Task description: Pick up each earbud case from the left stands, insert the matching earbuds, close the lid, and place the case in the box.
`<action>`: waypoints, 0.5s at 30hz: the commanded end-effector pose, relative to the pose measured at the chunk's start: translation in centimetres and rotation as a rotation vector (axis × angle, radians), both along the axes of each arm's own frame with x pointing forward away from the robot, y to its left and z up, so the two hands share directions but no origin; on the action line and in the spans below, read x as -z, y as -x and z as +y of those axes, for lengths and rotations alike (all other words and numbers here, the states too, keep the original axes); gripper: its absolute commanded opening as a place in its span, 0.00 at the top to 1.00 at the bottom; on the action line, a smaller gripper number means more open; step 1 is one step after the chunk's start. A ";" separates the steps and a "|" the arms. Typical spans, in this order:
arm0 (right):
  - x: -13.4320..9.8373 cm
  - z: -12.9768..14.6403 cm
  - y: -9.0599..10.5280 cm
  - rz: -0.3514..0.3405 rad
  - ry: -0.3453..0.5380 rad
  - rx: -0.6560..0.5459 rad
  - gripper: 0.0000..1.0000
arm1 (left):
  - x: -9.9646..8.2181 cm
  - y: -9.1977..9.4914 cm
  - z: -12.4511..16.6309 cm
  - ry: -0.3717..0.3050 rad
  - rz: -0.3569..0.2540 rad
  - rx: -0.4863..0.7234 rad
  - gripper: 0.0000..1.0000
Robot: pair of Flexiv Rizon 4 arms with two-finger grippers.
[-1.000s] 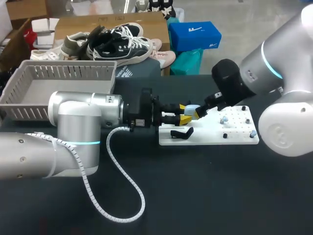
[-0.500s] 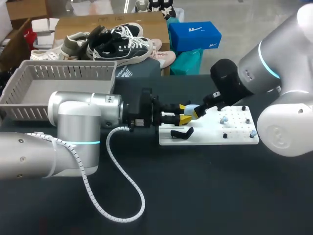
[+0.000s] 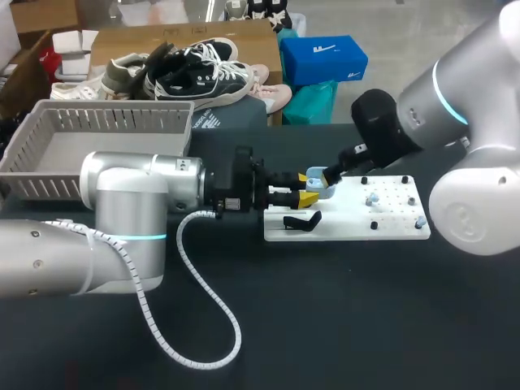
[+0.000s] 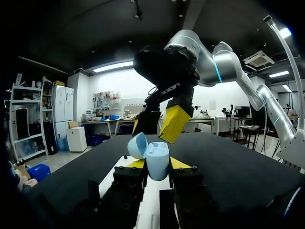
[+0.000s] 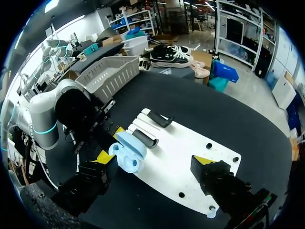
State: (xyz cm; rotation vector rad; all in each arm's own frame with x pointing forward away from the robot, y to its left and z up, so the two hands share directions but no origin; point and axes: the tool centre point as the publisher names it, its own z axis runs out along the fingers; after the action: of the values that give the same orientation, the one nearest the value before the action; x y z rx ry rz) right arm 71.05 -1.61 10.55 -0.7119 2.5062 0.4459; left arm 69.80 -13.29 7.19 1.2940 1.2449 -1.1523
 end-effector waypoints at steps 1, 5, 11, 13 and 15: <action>-0.7 0.0 0.1 -0.023 0.012 0.009 0.00 | 0.0 0.1 0.0 0.001 -0.002 -0.005 1.00; -2.0 -1.6 0.3 -0.092 0.103 0.033 0.00 | 0.0 0.1 0.0 0.001 -0.002 -0.005 1.00; -2.9 -6.2 0.4 -0.159 0.301 0.130 0.00 | 0.0 0.1 0.0 0.001 -0.002 -0.005 1.00; -2.7 -7.8 0.5 -0.162 0.359 0.175 0.00 | 0.0 0.1 0.0 0.001 -0.002 -0.005 1.00; -2.3 -9.3 0.7 -0.154 0.400 0.214 0.00 | 0.0 0.1 0.0 0.001 -0.002 -0.005 1.00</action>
State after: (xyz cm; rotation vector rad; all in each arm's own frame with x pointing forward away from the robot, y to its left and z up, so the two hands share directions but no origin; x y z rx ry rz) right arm 72.19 -9.55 12.42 -0.7138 2.5462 0.1290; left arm 69.79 -13.29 7.20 1.2940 1.2450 -1.1522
